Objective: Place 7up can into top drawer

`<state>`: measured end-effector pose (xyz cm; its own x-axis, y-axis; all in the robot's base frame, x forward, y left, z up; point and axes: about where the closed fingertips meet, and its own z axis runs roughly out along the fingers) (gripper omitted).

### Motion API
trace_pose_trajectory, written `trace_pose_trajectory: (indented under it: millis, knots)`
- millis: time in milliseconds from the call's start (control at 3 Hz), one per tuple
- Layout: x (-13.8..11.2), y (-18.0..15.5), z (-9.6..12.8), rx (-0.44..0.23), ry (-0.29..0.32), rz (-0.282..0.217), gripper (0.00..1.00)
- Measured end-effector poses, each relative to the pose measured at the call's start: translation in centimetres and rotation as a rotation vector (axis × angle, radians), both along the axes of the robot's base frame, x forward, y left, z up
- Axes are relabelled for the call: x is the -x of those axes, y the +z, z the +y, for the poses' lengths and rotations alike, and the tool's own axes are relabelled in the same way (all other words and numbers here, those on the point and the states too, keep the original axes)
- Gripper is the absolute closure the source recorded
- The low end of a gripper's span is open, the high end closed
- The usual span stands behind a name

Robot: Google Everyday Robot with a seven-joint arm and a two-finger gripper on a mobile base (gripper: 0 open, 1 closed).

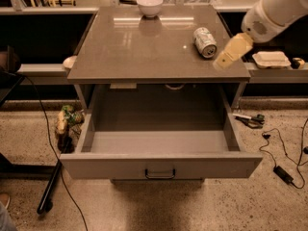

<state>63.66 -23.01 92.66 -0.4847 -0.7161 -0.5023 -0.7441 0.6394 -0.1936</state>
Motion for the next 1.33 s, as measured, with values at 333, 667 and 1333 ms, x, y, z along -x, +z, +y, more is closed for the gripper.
trace_pose_trajectory:
  millis: [333, 667, 1333]
  knots:
    - [-5.2, -1.3, 1.5, -0.070, -0.063, -0.031, 0.00]
    - [-8.8, -2.6, 2.6, -0.122, -0.149, -0.026, 0.00]
    - [-13.5, -4.8, 3.0, -0.131, -0.289, -0.012, 0.00]
